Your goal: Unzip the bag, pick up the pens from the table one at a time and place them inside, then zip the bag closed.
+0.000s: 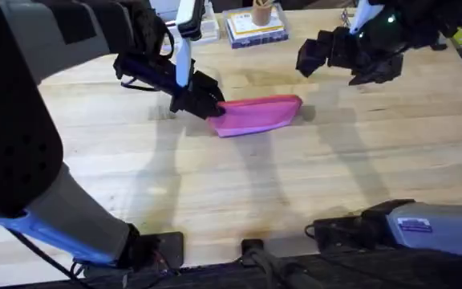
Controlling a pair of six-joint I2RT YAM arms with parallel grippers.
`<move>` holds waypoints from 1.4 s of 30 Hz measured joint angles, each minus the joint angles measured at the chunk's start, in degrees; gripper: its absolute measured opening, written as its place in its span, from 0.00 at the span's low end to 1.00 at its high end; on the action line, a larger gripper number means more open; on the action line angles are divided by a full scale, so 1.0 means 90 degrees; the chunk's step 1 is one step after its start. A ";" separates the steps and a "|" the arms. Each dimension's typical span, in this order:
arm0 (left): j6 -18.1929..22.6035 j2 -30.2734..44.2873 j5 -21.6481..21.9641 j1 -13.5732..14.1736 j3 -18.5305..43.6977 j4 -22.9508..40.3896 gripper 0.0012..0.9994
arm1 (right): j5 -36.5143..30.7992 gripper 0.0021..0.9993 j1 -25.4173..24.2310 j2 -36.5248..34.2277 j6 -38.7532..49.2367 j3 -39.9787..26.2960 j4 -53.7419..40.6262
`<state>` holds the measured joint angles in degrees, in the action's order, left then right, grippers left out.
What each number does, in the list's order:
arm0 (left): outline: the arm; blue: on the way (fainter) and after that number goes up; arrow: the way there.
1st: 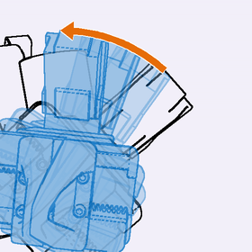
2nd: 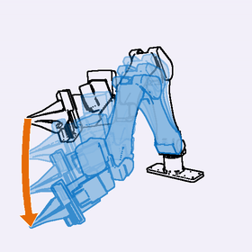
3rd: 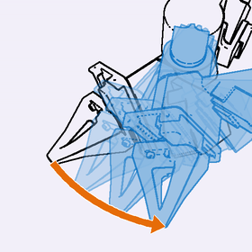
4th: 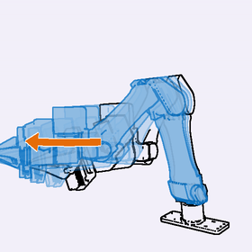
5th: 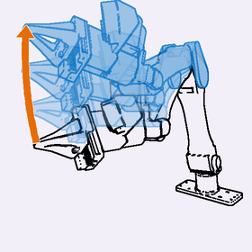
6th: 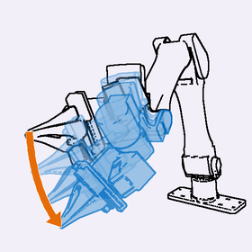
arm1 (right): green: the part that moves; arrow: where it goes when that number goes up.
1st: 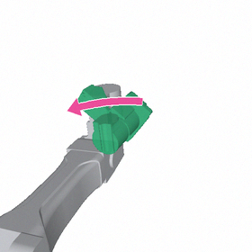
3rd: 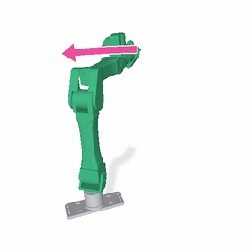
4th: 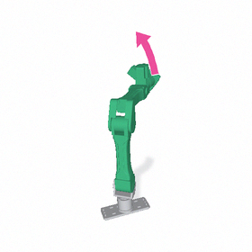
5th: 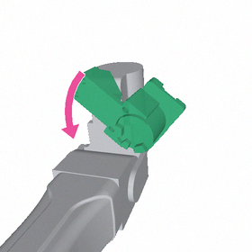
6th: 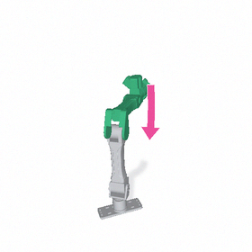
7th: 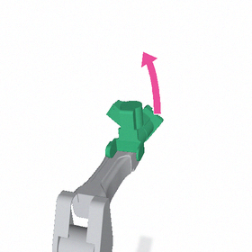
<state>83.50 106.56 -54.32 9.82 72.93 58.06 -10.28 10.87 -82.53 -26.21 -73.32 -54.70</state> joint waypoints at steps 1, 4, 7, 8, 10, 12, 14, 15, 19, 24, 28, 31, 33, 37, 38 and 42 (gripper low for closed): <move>0.0000 -0.0001 0.0001 0.0000 0.0000 0.0000 0.04 | -0.0005 1.00 0.0087 0.0085 0.0018 0.0000 -0.0092; 0.0000 -0.0002 0.0001 0.0000 0.0000 0.0000 0.04 | -0.0008 1.00 0.0301 0.0284 0.0060 0.0000 -0.0320; 0.0000 -0.0002 0.0003 0.0000 0.0000 0.0000 0.04 | -0.0009 1.00 0.0480 0.0481 0.0124 0.0000 -0.0448; 0.0004 -0.0002 0.0001 0.0000 0.0000 0.0000 0.04 | -0.0010 1.00 0.0532 0.0550 0.0165 0.0000 -0.0470; -0.0006 -0.0002 -0.0005 0.0000 0.0000 0.0019 0.21 | -0.0025 1.00 0.0613 0.0667 0.0262 0.0000 -0.0514; -0.0005 -0.0002 -0.0031 -0.0003 0.0000 0.0027 0.51 | -0.0027 1.00 0.0659 0.0776 0.0313 0.0000 -0.0596; 0.0000 -0.0002 -0.0059 -0.0007 0.0000 0.0027 0.83 | -0.0027 1.00 0.0678 0.0877 0.0364 0.0000 -0.0666; -0.0031 0.0000 -0.0067 -0.0007 0.0000 0.0034 0.95 | -0.0030 1.00 0.0678 0.0931 0.0403 0.0000 -0.0702; -0.0022 -0.0002 -0.0110 -0.0007 0.0000 0.0034 0.99 | -0.0032 1.00 0.0678 0.1122 0.0586 0.0000 -0.0758; -0.0022 -0.0002 -0.0124 -0.0007 0.0000 0.0023 0.99 | -0.0051 1.00 0.0678 0.1356 0.0755 -0.0002 -0.0742; -0.0023 -0.0001 0.0042 -0.0007 0.0000 0.0069 1.00 | -0.0049 1.00 0.0678 0.1355 0.0905 -0.0002 -0.0750; -0.0036 -0.0071 0.0320 -0.0007 -0.0001 0.0188 1.00 | 0.0022 1.00 0.0678 0.1358 0.1154 -0.0002 -0.0827; -0.0130 -0.0290 0.0560 -0.0007 -0.0002 0.0190 1.00 | 0.0122 1.00 0.0678 0.1408 0.1302 -0.0002 -0.0873; -0.0851 -0.1638 0.1357 -0.0007 -0.0002 0.0197 1.00 | 0.0255 1.00 0.0678 0.1769 0.1479 -0.0002 -0.0938; -0.1025 -0.1893 0.1485 -0.0007 -0.0002 0.0198 1.00 | 0.0267 1.00 0.0678 0.1821 0.1491 -0.0002 -0.0938; -0.1825 -0.2816 0.1942 -0.0012 -0.0001 0.0220 1.00 | 0.0289 1.00 0.0678 0.2028 0.1510 -0.0002 -0.0942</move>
<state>67.08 81.22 -36.84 9.72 72.91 60.04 -7.68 16.97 -64.27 -12.62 -73.34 -63.18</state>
